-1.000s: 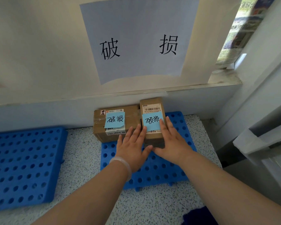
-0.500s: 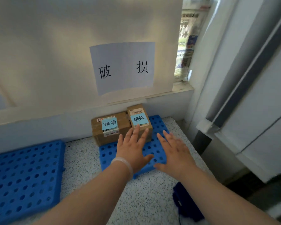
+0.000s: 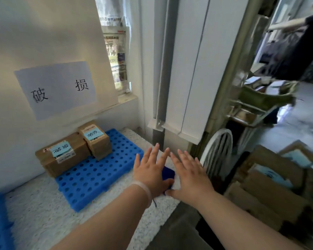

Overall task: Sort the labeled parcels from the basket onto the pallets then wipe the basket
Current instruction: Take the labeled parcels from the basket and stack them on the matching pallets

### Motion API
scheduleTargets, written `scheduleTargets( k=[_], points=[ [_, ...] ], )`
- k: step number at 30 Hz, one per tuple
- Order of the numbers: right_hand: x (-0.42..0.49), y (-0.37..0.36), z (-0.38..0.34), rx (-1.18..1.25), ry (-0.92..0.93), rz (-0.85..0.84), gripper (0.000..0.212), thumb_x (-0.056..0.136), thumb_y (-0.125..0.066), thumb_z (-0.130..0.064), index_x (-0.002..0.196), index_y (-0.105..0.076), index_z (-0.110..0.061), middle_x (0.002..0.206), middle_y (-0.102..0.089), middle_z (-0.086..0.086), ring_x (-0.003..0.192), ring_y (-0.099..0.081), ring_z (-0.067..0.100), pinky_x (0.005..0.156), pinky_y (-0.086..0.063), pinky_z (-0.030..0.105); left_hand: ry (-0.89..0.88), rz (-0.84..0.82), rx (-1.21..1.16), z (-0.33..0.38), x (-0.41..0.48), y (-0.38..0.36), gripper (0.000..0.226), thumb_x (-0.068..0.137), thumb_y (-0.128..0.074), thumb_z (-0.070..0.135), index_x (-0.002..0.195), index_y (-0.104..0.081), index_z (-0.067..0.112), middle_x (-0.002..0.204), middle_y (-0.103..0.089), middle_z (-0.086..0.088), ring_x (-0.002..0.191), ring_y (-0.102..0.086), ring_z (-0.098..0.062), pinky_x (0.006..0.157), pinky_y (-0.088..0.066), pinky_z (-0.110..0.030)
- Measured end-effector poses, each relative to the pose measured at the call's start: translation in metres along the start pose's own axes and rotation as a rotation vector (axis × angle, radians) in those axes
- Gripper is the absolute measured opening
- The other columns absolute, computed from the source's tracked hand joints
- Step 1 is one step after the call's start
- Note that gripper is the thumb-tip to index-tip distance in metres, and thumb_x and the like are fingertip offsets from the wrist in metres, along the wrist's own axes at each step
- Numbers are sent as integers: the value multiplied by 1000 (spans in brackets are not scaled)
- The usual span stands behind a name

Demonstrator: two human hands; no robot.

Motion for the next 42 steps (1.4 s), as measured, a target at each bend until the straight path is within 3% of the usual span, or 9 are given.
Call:
scheduleTargets(
  k=[10, 18, 21, 27, 34, 42],
  points=[
    [-109, 35, 127, 17, -379, 45, 107, 85, -59, -59, 152, 21, -35, 161, 26, -5, 148, 23, 17, 121, 9, 44, -380, -12, -38, 171, 10, -19, 91, 90, -48, 62, 150, 17, 43, 162, 20, 4, 150, 13, -21, 121, 1, -52],
    [-174, 42, 226, 97, -543, 68, 106, 87, -59, -58, 151, 22, -37, 160, 27, -7, 148, 22, 16, 118, 12, 41, -520, -47, -68, 284, 30, -46, 91, 89, -49, 61, 151, 15, 43, 162, 18, 6, 150, 11, -19, 121, 1, -50],
    [-185, 49, 268, 114, -591, 88, 102, 89, -60, -54, 152, 17, -37, 161, 22, -9, 149, 18, 15, 113, 11, 37, -524, -67, -77, 322, 43, -51, 90, 90, -50, 60, 152, 12, 41, 162, 16, 6, 150, 9, -19, 121, 0, -49],
    [-192, 43, 353, 169, -670, 32, 109, 82, -62, -64, 153, 15, -38, 162, 20, -7, 150, 14, 18, 120, 1, 43, -452, -180, -28, 365, 76, -81, 91, 91, -50, 59, 151, 17, 41, 162, 18, 4, 150, 9, -21, 122, -1, -48],
    [-171, 37, 411, 216, -652, -56, 104, 86, -61, -60, 154, 14, -36, 163, 17, -6, 151, 12, 19, 120, 1, 41, -350, -252, -27, 386, 116, -109, 91, 91, -51, 59, 152, 14, 41, 163, 17, 4, 150, 8, -22, 121, -2, -47],
    [-151, 45, 485, 216, -667, -26, 101, 87, -58, -62, 155, 12, -33, 164, 13, -4, 151, 7, 18, 121, -2, 39, -290, -271, -73, 430, 164, -125, 87, 91, -47, 62, 151, 14, 43, 162, 18, 6, 151, 6, -23, 121, -4, -47]
  ],
)
Point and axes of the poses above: each hand's wrist, its own x-axis towards the middle knuckle, its own y-axis out of the back of the hand, z = x × y, the point moved 7 cm from there along x, towards the middle knuckle
